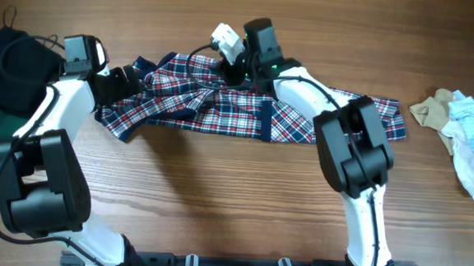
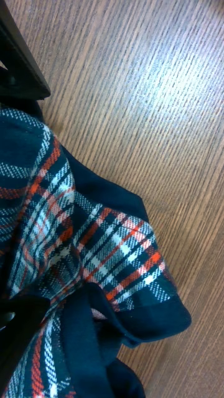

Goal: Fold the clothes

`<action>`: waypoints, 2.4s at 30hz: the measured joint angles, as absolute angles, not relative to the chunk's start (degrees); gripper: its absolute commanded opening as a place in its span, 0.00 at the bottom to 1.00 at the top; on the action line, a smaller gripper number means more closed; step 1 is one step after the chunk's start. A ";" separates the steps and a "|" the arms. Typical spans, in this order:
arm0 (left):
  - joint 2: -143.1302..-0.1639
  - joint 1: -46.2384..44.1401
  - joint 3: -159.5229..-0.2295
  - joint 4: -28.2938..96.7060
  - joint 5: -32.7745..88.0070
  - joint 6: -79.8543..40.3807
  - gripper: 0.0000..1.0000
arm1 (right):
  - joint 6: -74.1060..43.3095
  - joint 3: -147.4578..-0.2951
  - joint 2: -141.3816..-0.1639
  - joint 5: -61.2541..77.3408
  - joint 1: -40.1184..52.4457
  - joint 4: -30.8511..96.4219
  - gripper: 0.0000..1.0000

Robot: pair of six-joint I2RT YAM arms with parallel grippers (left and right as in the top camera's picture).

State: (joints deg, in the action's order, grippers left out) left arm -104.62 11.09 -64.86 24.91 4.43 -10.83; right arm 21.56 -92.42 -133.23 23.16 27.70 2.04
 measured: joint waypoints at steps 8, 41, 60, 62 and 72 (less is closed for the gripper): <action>-104.62 11.09 -64.86 24.91 4.43 -10.85 1.00 | 21.41 -92.40 -135.76 23.09 27.70 -0.82 0.04; -104.62 11.09 -64.86 24.91 4.43 -10.83 1.00 | 13.47 -92.42 -128.25 31.92 32.34 25.98 0.30; -104.36 10.98 -67.42 21.41 4.43 -10.81 1.00 | 2.98 -92.42 -128.25 36.56 37.26 26.11 0.70; -102.63 10.41 -69.43 21.26 4.43 -10.81 1.00 | 2.94 -92.42 -128.25 36.62 39.42 25.65 0.73; -98.94 0.30 -70.87 18.35 9.28 -11.25 1.00 | 1.85 -92.27 -123.68 43.83 38.74 19.11 0.82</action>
State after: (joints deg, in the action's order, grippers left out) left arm -98.94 0.30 -70.87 18.35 9.28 -11.25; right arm 1.85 -92.27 -123.68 43.83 38.74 19.11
